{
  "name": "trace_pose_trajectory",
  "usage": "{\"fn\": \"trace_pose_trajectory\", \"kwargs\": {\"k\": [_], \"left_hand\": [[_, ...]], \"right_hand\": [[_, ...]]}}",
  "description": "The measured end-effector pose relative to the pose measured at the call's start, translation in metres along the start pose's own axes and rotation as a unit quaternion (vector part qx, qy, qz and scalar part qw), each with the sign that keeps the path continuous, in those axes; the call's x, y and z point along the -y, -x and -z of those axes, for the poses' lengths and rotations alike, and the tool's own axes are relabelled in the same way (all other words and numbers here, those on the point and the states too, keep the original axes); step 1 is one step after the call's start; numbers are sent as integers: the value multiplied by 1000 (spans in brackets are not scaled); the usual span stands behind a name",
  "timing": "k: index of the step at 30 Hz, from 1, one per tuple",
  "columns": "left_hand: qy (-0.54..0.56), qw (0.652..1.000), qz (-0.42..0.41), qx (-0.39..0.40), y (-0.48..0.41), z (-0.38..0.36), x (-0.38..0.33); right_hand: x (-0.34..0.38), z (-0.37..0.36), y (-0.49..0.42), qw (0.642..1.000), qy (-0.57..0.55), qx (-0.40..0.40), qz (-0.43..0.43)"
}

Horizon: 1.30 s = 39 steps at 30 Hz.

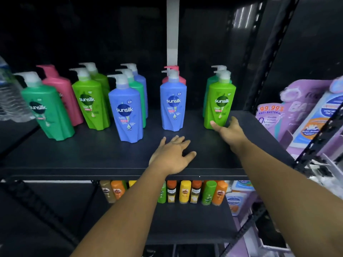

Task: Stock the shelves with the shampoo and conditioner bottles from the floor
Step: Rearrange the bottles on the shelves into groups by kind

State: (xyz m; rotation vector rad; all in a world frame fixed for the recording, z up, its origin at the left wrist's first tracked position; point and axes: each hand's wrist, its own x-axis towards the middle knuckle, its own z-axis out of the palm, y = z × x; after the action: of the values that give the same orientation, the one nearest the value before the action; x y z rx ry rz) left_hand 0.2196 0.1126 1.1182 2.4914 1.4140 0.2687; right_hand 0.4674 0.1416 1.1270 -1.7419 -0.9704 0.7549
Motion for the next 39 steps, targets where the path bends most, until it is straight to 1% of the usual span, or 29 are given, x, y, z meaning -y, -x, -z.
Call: {"fn": "trace_pose_trajectory", "kwargs": {"k": [2,3,5,10,13,16,20,22,24,27,29,32,35,39], "left_hand": [[-4,1000,0,1,-1,0,0],[-4,1000,-1,1,-1,-1,1],[-4,1000,-3,0,-2,-2,1],[-6,1000,-5,3,-4,-2,2],[-4,1000,-6,5,-3,0,1],[19,1000,-1,-3,0,3,-1],[108,992,62,-8,5,7,-5],[137,988,69,-12,6,7,-6],[172,982,67,-27,5,6,-4],[210,974,59,-67,6,4,-2],[230,968,51,-91,8,4,-1],[261,957,37,-118,9,5,0],[288,947,31,-140,9,7,0],[303,934,47,-182,9,7,2]], "right_hand": [[4,0,-9,996,-88,15,14],[4,0,-14,993,-112,19,29],[1,-2,-23,990,-127,20,60],[-6,-9,-27,992,-80,-17,93],[-6,-8,-20,992,-40,-13,118],[-7,-6,-4,992,-15,-6,124],[-5,-5,28,991,-11,32,131],[-1,-7,48,989,-1,67,128],[0,-11,69,986,28,85,139],[-2,-17,92,972,93,68,203],[-5,-17,95,965,101,58,233],[-11,-16,90,955,104,69,268],[-17,-18,86,925,170,82,330],[-13,-22,85,891,252,121,357]]}}
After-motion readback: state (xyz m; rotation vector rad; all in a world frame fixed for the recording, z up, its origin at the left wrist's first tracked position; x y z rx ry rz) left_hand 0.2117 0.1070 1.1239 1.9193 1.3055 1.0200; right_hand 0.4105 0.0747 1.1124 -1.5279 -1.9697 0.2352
